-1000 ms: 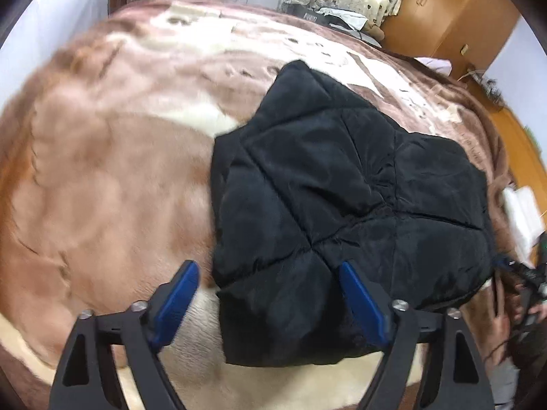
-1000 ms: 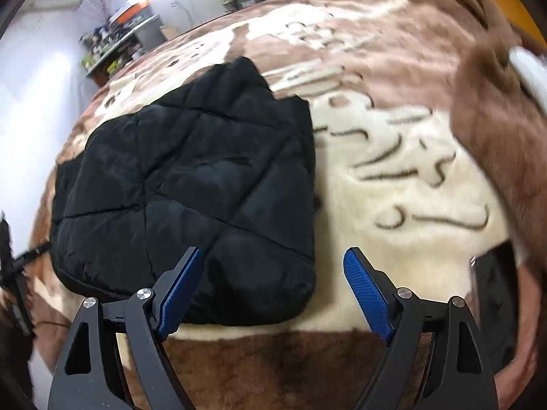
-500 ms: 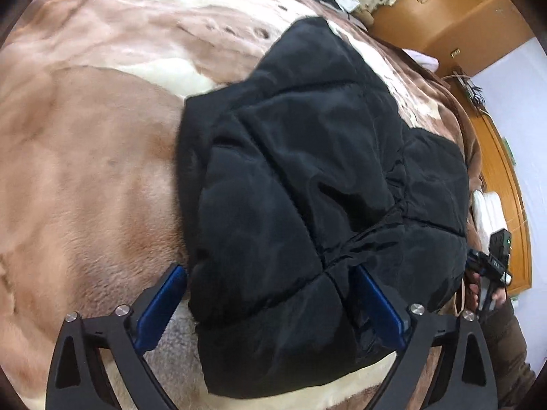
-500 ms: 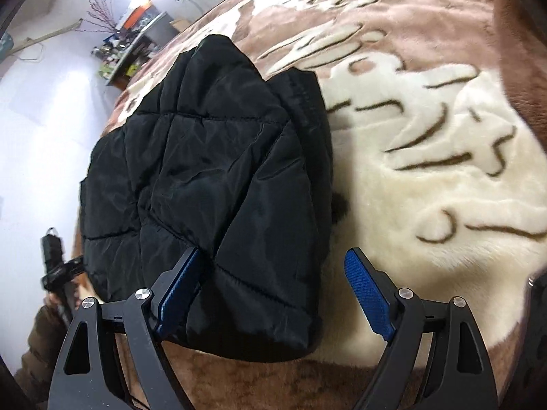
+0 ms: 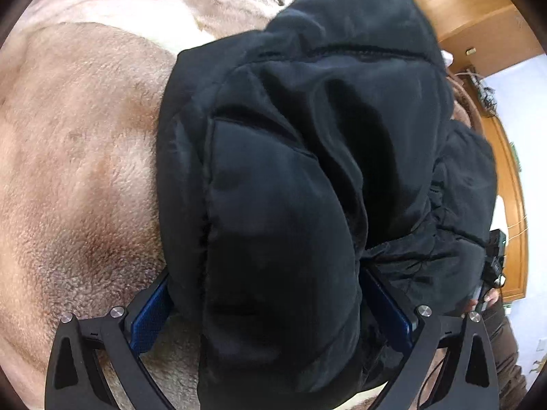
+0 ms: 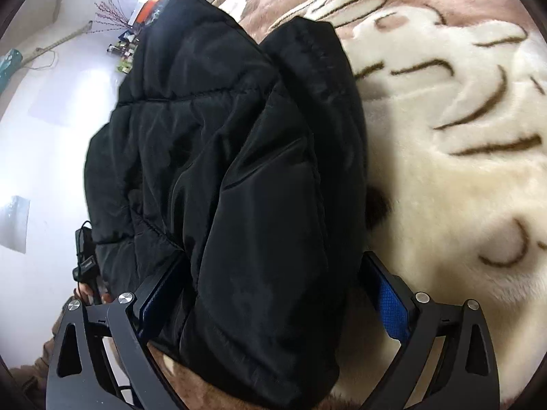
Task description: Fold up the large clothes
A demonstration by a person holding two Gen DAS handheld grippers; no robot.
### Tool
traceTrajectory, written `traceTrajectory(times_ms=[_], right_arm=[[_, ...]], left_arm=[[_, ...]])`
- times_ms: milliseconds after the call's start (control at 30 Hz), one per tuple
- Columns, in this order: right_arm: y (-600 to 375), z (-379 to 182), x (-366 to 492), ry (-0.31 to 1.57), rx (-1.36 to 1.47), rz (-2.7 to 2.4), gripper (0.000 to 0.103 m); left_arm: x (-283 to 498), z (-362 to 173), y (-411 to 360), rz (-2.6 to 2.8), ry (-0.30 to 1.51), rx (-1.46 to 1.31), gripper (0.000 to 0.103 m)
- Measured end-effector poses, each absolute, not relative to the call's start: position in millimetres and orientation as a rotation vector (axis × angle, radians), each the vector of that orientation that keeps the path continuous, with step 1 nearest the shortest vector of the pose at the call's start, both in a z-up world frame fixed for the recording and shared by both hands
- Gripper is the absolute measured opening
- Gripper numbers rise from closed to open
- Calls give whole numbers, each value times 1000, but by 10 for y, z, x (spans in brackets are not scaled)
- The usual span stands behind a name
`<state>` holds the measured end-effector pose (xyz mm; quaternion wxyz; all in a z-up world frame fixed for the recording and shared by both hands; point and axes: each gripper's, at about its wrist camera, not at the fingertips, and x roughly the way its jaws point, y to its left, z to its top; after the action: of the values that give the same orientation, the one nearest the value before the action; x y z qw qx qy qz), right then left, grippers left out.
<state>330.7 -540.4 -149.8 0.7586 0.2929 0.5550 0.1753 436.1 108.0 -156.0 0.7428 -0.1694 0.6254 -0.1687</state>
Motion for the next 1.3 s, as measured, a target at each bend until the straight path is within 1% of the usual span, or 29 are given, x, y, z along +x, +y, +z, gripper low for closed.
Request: traceTrajectory(times_ms=[267, 400, 467, 500, 567, 600, 633, 667, 733, 767, 833, 967, 1133, 1267, 1300], right_arm=[[-5322, -1530, 3395, 1264, 611, 383, 97], [-5272, -1437, 3381, 1281, 584, 363, 91], [-5223, -1390, 3354, 1272, 553, 351, 83], [-5186, -1360, 3339, 1267, 532, 344, 81], [-5141, -1311, 3317, 1258, 501, 339, 74], [-5116, -1283, 3307, 1254, 479, 339, 73], [-5082, -1253, 3297, 1248, 458, 338, 70], [-5035, -1213, 3283, 1240, 423, 337, 66], [-4931, -1142, 3258, 1225, 358, 323, 61], [-4884, -1109, 3246, 1216, 327, 315, 58], [-4809, -1066, 3218, 1201, 286, 299, 56], [-4709, -1001, 3162, 1179, 243, 279, 55], [-4609, -951, 3118, 1167, 218, 257, 55], [-4589, -936, 3095, 1161, 226, 246, 55], [-4576, -929, 3093, 1160, 220, 244, 55]], left_arm=[[4462, -1658, 828, -325, 1398, -337, 103], [4531, -1650, 640, -298, 1409, -304, 103], [4544, -1629, 542, -287, 1404, -279, 103], [4549, -1624, 492, -282, 1401, -269, 103], [4546, -1614, 392, -276, 1388, -257, 99], [4487, -1592, 334, -274, 1384, -250, 96], [4476, -1572, 283, -278, 1373, -239, 90], [4453, -1557, 234, -283, 1364, -230, 87], [4395, -1502, 144, -286, 1346, -189, 74], [4365, -1473, 85, -282, 1338, -162, 72], [4352, -1440, -3, -275, 1330, -134, 67], [4314, -1414, -120, -278, 1311, -126, 67], [4295, -1488, -121, -251, 1318, -156, 73], [4279, -1472, -183, -234, 1322, -153, 72], [4283, -1483, -184, -234, 1320, -144, 69]])
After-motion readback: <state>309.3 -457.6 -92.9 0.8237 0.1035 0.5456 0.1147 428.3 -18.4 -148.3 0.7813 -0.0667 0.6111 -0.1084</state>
